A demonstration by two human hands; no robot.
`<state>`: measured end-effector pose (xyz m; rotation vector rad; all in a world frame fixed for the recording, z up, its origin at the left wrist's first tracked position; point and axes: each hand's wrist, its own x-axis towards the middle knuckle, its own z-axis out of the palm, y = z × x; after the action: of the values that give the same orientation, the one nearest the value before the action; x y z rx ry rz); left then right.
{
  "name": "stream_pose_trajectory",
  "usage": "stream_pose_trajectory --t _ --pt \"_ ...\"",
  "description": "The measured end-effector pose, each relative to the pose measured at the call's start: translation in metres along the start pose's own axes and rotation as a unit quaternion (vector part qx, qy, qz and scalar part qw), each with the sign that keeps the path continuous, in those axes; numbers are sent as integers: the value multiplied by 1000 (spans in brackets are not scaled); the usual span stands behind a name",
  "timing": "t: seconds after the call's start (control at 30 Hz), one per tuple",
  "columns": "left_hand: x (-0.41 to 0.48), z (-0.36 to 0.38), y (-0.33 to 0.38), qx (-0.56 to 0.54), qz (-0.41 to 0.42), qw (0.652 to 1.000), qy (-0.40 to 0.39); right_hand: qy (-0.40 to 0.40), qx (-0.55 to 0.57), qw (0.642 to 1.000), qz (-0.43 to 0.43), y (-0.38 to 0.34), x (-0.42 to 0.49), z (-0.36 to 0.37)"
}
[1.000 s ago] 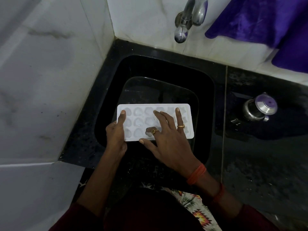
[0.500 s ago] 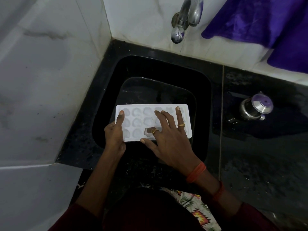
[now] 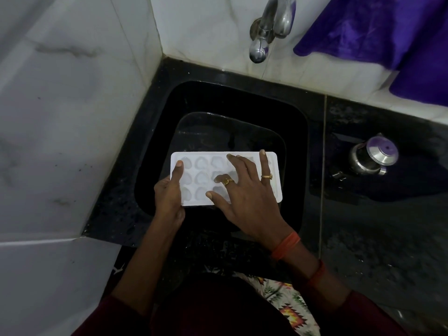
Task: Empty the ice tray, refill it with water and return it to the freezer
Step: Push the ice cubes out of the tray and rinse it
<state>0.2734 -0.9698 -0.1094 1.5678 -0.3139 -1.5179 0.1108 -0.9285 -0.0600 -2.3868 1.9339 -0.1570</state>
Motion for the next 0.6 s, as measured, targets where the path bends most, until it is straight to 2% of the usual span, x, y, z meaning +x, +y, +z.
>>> stream_pose_trajectory --t 0.23,0.47,0.6 --pt "0 2 -2 5 -5 1000 -3 -30 -6 1000 7 1 3 6" --pt "0 2 -4 6 -3 1000 3 12 0 1000 0 3 3 5" --pt "0 3 -4 4 1 1000 3 1 -9 1000 -1 2 4 6"
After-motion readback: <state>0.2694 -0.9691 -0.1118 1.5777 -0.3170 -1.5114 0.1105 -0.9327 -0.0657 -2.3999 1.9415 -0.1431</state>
